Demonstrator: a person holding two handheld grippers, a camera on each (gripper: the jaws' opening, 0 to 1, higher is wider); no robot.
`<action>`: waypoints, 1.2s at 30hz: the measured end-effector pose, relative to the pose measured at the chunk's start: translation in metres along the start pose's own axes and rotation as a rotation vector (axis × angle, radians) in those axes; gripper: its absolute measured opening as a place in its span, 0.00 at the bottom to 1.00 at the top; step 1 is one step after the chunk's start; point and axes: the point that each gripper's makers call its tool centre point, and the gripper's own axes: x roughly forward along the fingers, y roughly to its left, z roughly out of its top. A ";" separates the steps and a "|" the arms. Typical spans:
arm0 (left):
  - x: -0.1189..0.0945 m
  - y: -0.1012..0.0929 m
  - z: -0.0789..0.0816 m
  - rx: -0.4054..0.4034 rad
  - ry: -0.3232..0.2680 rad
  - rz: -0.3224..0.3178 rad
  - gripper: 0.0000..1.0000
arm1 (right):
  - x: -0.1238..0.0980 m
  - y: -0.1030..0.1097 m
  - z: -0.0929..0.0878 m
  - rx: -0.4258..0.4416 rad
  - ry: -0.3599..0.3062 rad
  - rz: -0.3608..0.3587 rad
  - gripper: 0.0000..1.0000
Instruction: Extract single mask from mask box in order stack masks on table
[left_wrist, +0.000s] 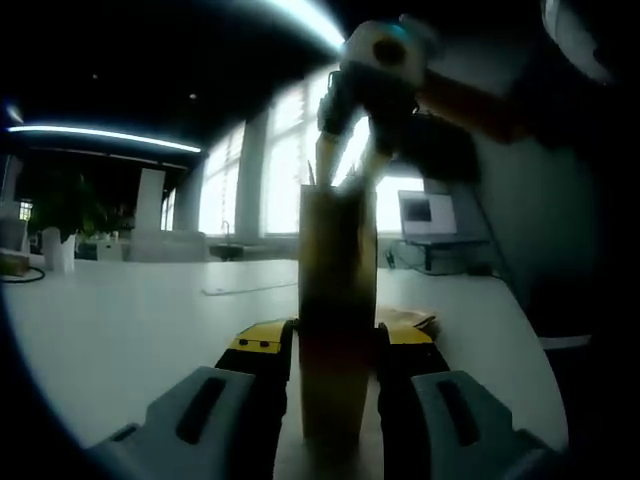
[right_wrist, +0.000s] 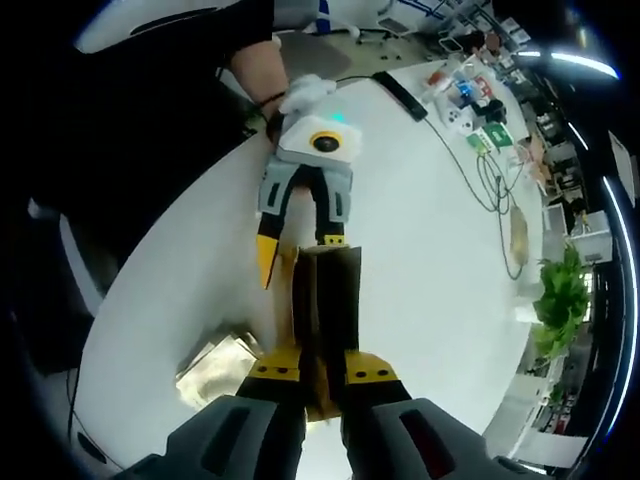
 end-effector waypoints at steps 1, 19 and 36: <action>0.000 0.000 0.000 0.000 0.000 0.000 0.26 | 0.002 0.001 0.001 -0.003 0.003 0.004 0.06; 0.000 0.000 -0.002 0.006 0.006 0.001 0.25 | 0.012 0.000 -0.002 -0.071 0.019 -0.028 0.00; -0.001 0.000 0.004 0.011 -0.017 0.000 0.26 | -0.022 -0.006 -0.001 -0.063 0.023 -0.108 0.00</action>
